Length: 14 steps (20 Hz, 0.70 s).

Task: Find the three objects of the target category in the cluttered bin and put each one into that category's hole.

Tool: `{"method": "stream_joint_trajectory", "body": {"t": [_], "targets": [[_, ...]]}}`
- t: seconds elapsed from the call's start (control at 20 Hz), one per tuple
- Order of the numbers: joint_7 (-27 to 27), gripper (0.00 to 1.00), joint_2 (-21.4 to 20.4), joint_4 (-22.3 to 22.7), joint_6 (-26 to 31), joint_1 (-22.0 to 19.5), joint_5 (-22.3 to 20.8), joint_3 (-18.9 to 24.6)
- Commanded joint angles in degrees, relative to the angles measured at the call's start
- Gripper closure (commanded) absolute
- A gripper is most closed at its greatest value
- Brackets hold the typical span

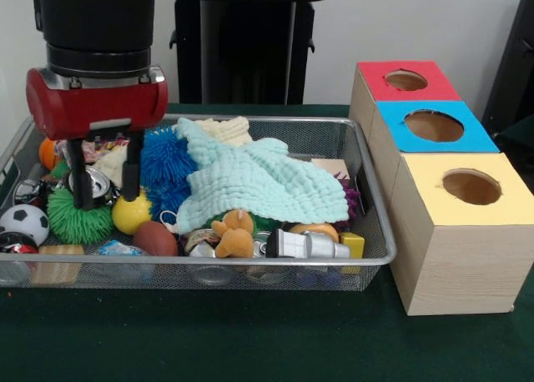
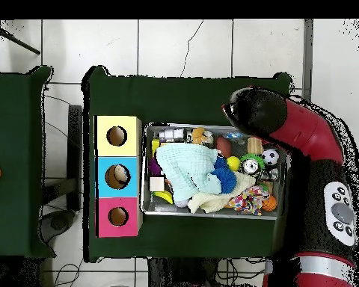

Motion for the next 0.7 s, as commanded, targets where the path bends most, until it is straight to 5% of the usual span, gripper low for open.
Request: {"method": "stream_joint_trajectory", "body": {"t": [0.05, 0.35, 0.7], "targets": [[28.73, 1.00, 3.16, -5.29, 15.95, 2.34, 4.94, -5.92], [28.61, 1.00, 4.81, -6.46, 16.32, 2.91, 5.72, -6.72], [27.91, 1.00, 13.77, -10.53, 10.58, 1.95, 6.88, -3.50]]}}
